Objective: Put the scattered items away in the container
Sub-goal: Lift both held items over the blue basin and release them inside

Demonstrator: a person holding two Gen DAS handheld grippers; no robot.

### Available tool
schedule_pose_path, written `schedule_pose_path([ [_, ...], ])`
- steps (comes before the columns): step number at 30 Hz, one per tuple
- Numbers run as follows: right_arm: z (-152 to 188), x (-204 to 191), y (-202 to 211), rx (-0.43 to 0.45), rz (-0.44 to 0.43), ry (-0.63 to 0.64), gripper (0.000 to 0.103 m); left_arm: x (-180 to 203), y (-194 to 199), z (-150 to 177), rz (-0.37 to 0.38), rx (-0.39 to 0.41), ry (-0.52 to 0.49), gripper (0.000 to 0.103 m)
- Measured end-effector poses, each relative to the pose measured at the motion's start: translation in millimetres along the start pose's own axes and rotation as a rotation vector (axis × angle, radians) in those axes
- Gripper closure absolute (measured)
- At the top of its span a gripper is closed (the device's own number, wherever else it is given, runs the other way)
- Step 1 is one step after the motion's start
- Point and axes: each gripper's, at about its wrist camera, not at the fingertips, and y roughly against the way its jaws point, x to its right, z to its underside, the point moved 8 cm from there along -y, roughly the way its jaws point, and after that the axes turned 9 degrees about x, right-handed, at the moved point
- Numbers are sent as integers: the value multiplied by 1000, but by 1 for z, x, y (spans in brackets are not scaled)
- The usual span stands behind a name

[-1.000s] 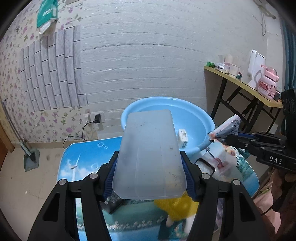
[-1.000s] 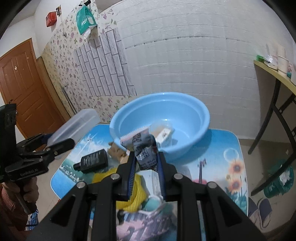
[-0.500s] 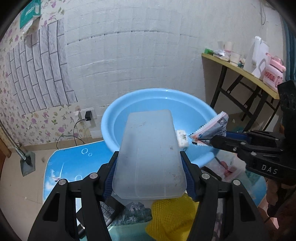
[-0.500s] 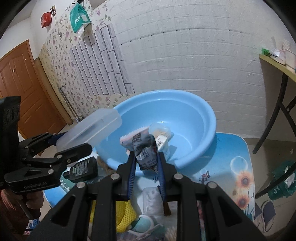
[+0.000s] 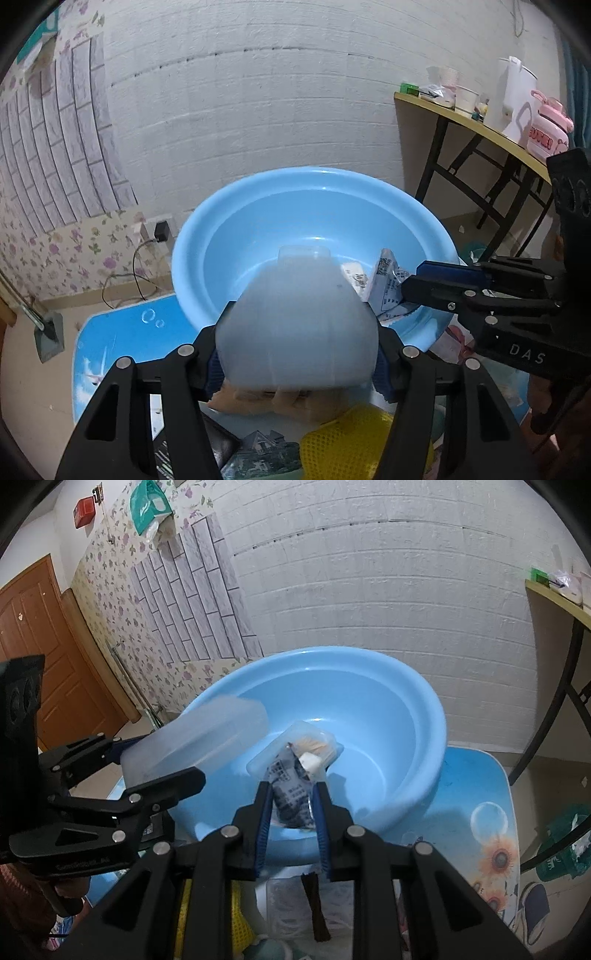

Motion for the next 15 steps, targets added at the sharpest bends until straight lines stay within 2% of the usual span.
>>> schedule_pose_path([
  [8,1,0,8,17,27,5,80,3,12,3,12,15,11,40],
  [15,4,0,28,26,45,1,80,2,35,17,-10,12,22,40],
])
